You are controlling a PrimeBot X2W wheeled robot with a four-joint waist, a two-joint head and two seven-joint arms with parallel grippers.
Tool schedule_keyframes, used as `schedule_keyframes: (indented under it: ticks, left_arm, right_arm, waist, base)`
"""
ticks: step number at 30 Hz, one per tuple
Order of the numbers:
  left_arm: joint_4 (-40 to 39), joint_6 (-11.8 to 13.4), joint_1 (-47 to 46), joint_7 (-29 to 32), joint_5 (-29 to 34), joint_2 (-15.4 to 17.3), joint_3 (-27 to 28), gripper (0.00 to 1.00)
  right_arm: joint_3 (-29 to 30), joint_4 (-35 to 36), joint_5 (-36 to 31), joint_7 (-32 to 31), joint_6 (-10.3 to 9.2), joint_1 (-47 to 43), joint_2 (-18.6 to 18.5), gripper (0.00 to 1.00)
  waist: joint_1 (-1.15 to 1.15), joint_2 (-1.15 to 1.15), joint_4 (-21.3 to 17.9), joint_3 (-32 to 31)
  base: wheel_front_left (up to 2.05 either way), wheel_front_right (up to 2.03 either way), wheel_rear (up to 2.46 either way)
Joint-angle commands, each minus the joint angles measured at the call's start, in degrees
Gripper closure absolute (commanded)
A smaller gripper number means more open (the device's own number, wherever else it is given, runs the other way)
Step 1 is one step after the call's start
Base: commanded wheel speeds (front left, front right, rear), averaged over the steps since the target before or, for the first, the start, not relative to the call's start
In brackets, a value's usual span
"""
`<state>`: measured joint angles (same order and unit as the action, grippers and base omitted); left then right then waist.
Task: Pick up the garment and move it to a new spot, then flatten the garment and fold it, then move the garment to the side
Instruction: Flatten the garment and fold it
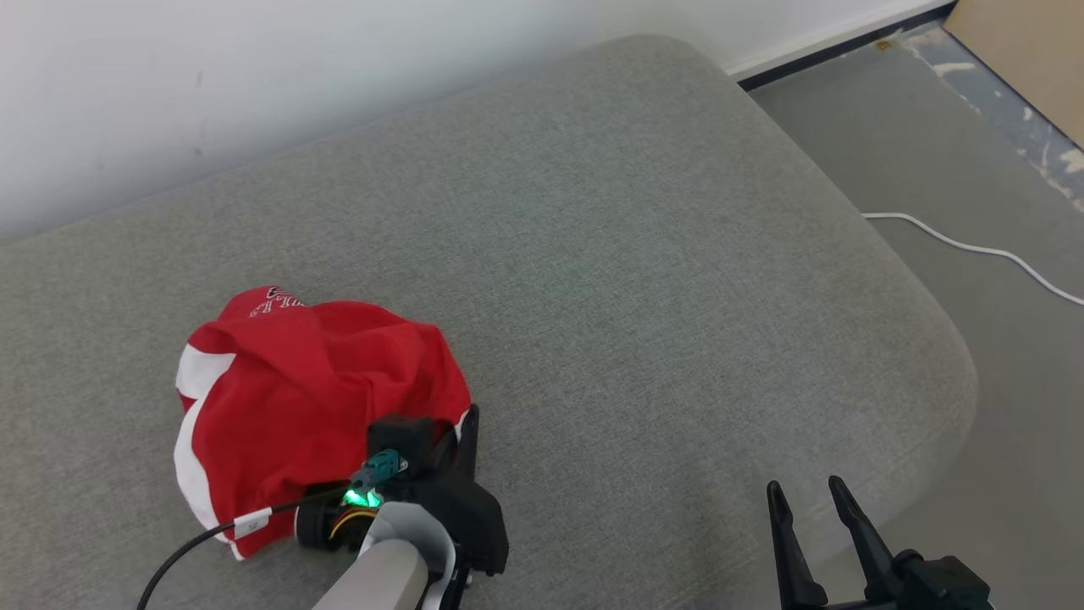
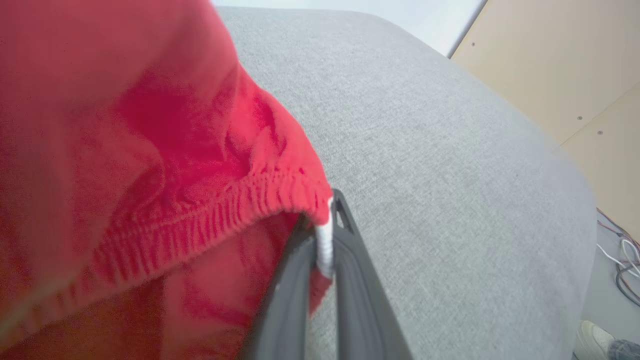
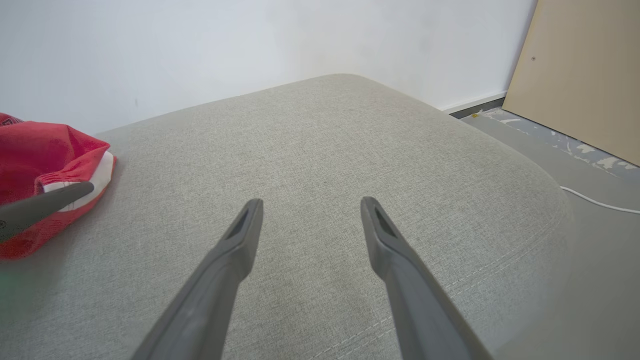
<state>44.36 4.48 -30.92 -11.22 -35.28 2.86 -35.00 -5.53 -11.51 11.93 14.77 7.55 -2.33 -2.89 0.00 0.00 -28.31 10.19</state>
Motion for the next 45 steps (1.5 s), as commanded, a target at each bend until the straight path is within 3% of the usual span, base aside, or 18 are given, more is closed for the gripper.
schedule_keyframes:
  ticks: [1, 6, 13, 23, 28, 33, 39, 45]
  left_arm:
    - [-1.0, -0.55, -1.09, -0.62, -0.83, 0.03, -0.44, 1.0]
    - [-6.8, -1.97, -3.49, -1.37, -4.61, 0.05, -3.06, 1.0]
    - [-16.9, -3.52, -11.06, 2.34, -13.51, 0.0, -5.21, 1.0]
    - [-28.34, -4.08, -21.79, -0.7, -24.31, 0.08, -5.82, 1.0]
    - [-30.32, -3.01, -19.2, -0.51, -26.64, 0.56, -7.58, 1.0]
    - [-29.94, -3.1, -9.02, 3.81, -29.15, 5.24, -10.87, 1.0]
    - [-31.93, -4.32, 3.51, 10.99, -33.68, 14.04, -14.67, 1.0]
    - [-33.1, -1.32, 8.68, 11.41, -32.7, 20.48, -14.63, 1.0]
  right_arm:
    - [0.02, -0.09, 0.33, 0.36, -0.12, 0.33, 0.01, 0.0]
    - [-0.11, -0.34, 0.37, 0.39, -0.12, 0.31, 0.0, 0.0]
    - [-0.2, -0.77, 0.0, 0.44, -0.12, -0.28, 0.0, 0.0]
    - [-0.08, -0.88, -0.7, 0.41, -0.12, -1.12, 0.0, 0.0]
    - [0.88, -0.15, -0.86, 0.15, -0.12, -1.45, 0.0, 0.0]
    - [1.16, 0.51, -0.81, -0.13, -0.12, -1.62, 0.01, 0.0]
    - [1.98, 1.34, -0.99, -0.51, -0.13, -1.81, 0.01, 0.0]
    - [1.85, 1.81, -0.78, -0.9, -0.13, -1.83, 0.01, 0.0]
  waist:
    - [0.0, 0.0, 0.72, -0.54]
    - [0.0, 0.0, 2.45, -1.92]
    - [0.0, 0.0, 4.27, -3.6]
    - [0.0, 0.0, 5.07, -5.43]
    - [0.0, 0.0, 7.66, -5.21]
    - [0.0, 0.0, 12.1, -4.37]
    - [0.0, 0.0, 17.45, -3.82]
    - [0.0, 0.0, 21.25, -4.0]
  base:
    - [0.0, 0.0, 0.0]
    - [0.0, 0.0, 0.0]
    - [0.0, 0.0, 0.0]
    - [0.0, 0.0, 0.0]
    - [0.0, 0.0, 0.0]
    - [0.0, 0.0, 0.0]
    - [0.0, 0.0, 0.0]
    - [0.0, 0.0, 0.0]
